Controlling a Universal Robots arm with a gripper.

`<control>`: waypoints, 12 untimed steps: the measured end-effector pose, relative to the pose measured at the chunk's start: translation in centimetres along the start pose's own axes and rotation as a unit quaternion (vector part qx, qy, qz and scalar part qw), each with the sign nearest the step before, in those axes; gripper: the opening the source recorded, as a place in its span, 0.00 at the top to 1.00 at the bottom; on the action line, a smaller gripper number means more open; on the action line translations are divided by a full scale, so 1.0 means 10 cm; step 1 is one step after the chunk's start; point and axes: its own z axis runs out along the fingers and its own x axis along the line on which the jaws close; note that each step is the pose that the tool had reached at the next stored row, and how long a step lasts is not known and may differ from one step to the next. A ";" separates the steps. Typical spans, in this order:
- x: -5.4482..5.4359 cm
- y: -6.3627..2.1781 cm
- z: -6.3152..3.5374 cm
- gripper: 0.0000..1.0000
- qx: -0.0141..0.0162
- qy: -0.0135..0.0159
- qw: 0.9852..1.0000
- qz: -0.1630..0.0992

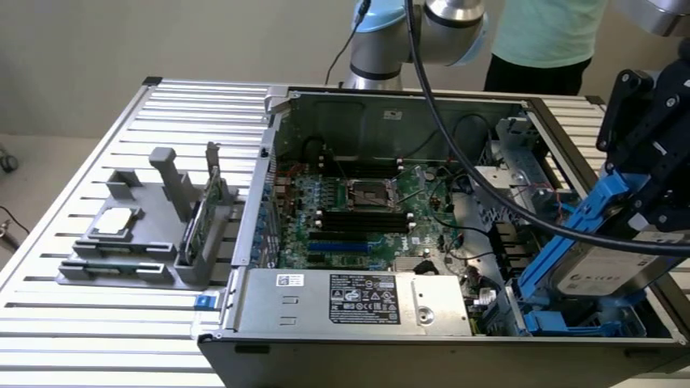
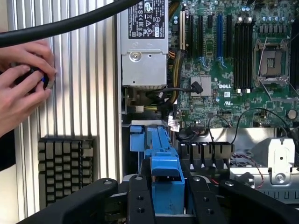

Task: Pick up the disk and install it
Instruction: 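Pick up the disk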

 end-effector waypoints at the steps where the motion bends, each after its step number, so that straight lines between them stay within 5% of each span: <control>1: 0.00 0.000 0.006 0.67 0.000 0.000 1.000 -0.001; 12: 0.00 -0.002 0.076 0.67 0.000 0.000 1.000 -0.007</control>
